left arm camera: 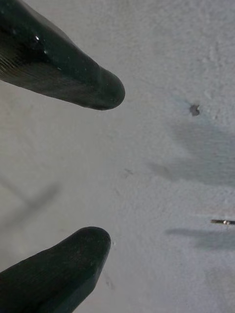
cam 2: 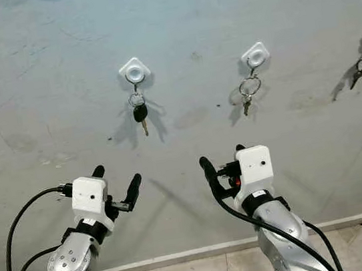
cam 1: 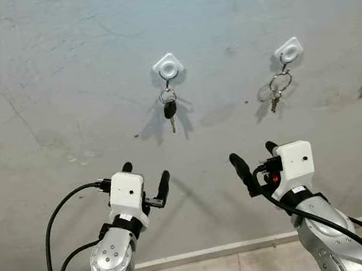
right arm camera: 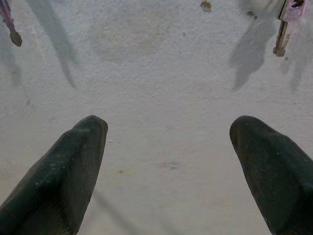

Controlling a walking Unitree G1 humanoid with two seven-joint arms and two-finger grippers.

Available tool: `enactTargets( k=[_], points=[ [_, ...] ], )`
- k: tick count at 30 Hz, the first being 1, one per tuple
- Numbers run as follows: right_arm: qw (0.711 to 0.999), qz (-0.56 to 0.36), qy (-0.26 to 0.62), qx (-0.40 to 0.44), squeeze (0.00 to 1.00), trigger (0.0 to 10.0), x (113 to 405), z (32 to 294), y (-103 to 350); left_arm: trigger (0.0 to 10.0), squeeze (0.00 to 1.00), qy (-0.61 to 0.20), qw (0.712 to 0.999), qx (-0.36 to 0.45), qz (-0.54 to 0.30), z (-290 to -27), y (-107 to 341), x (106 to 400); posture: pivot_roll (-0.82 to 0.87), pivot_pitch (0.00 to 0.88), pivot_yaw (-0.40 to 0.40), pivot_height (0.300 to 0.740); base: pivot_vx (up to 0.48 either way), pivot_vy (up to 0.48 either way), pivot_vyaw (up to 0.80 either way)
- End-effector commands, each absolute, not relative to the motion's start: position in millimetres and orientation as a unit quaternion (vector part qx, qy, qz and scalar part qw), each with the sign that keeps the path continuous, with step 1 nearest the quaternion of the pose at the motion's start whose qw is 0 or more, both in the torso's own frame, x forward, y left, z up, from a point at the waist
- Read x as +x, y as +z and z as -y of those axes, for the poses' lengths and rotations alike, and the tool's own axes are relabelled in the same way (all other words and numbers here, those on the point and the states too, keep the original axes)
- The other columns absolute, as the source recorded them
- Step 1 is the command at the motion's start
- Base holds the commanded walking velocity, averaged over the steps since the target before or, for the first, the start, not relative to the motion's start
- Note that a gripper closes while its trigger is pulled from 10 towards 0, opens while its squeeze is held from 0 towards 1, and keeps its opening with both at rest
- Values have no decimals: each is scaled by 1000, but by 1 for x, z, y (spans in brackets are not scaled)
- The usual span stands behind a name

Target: Hang keys on a hook

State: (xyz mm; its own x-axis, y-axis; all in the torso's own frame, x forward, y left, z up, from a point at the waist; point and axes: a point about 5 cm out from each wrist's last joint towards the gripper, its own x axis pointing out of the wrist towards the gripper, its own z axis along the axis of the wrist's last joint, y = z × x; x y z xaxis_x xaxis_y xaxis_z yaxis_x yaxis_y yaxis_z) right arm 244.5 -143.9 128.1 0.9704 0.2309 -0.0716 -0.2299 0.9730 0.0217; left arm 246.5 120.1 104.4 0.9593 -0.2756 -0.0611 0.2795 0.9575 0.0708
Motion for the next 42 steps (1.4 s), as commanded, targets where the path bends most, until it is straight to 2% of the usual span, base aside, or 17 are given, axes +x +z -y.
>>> enactTargets(
  k=[1,42],
  points=[
    [993,-35,117,7,0,10000,246,143,128,10000,0,-139,989,46,-26,-122,104,247,-15,0,38,740,-304,0,0],
    [993,-30,114,10,0,10000,252,141,129,10000,0,-143,988,46,-25,-118,104,252,-27,0,44,740,-326,0,0]
  ],
)
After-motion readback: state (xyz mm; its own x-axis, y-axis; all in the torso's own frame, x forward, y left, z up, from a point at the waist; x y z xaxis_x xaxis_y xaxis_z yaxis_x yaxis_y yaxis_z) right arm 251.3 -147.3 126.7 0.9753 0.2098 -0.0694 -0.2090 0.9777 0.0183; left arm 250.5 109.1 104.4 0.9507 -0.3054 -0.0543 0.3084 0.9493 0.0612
